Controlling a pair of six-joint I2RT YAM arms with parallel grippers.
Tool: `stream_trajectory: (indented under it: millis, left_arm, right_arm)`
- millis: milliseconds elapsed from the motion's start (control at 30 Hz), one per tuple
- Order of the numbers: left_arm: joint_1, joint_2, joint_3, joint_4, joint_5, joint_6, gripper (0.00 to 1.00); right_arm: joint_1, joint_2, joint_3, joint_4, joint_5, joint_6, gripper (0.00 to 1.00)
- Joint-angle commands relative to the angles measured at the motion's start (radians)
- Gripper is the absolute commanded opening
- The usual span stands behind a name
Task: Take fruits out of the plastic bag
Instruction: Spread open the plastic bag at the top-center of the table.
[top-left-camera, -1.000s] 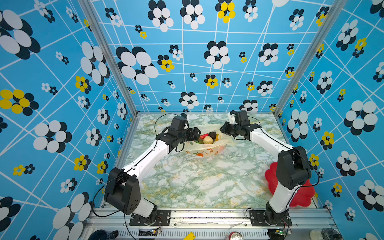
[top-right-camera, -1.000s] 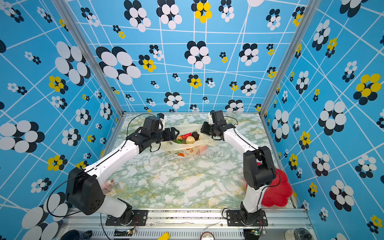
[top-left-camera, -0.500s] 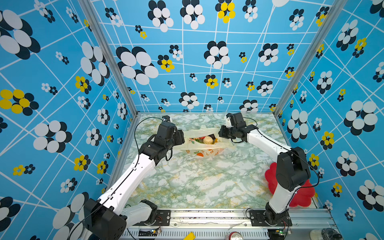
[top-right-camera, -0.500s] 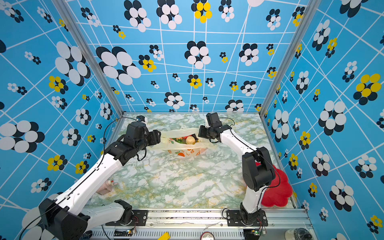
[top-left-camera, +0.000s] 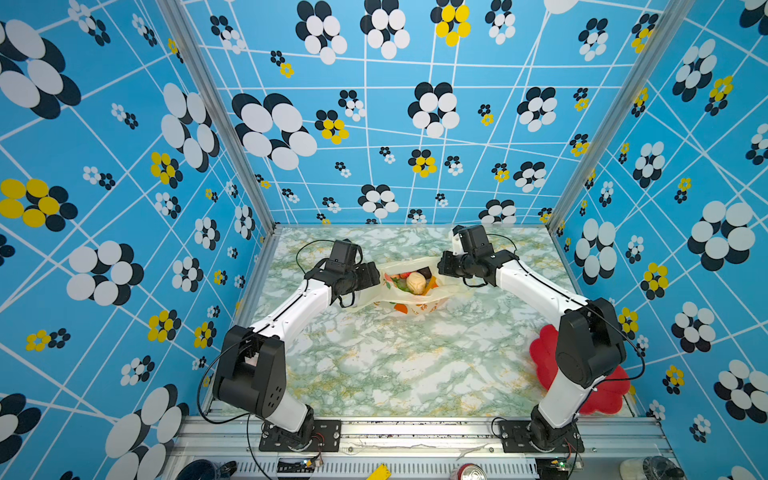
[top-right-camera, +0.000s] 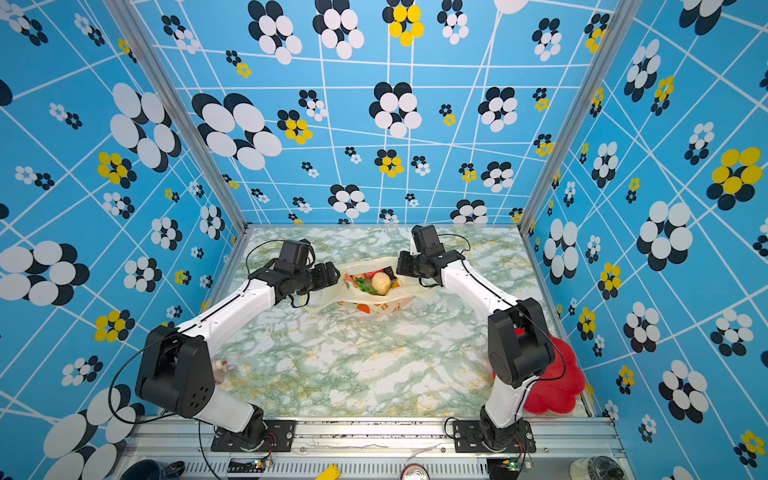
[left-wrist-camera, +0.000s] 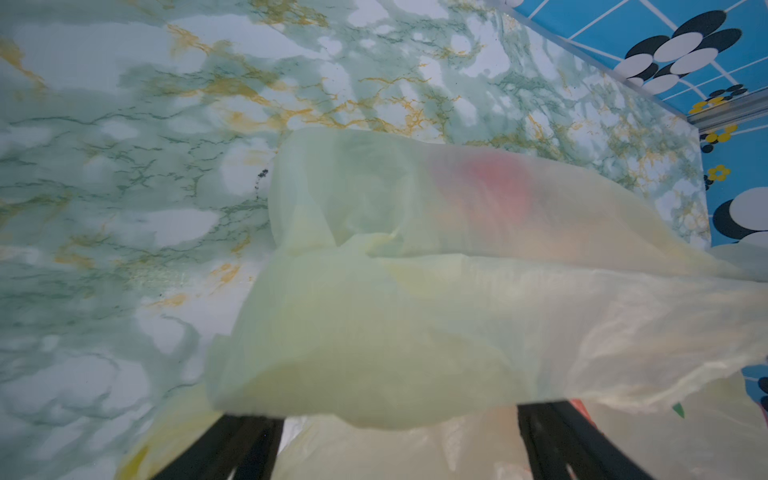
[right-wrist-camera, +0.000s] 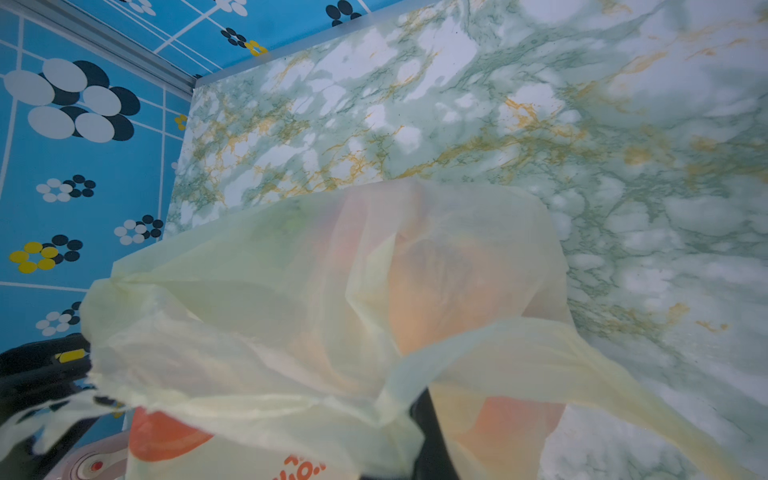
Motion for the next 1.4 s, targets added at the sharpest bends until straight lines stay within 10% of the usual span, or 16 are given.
stream_trajectory:
  millis: [0,233,500,1100,1233,1367]
  left_arm:
    - [-0.014,-0.004,0.049,0.053,0.030,-0.034,0.86]
    - [-0.271,-0.166,0.123,-0.252,-0.470,-0.059,0.89]
    - [-0.371,-0.164,0.059,-0.175,-0.467,-0.219,0.89]
    - [-0.206,0.058,0.095,-0.085,-0.315,-0.240,0.99]
    - [-0.161,0.066,0.071,-0.078,-0.308,-0.203,0.86]
    - [-0.114,0.006,-0.016,0.008,-0.260,-0.157,0.51]
  right_arm:
    - [0.007,-0.044,-0.023,-0.026,0.033,-0.029,0.00]
    - [0.008,-0.059,-0.031,-0.033,0.053,-0.035,0.00]
    - [0.027,-0.086,-0.043,-0.020,0.061,-0.030,0.00]
    - [0.052,-0.137,-0.091,-0.019,0.072,-0.041,0.00]
    - [0.048,-0.153,-0.098,-0.024,0.094,-0.049,0.00]
    - [0.009,-0.131,-0.078,-0.005,0.033,-0.039,0.00]
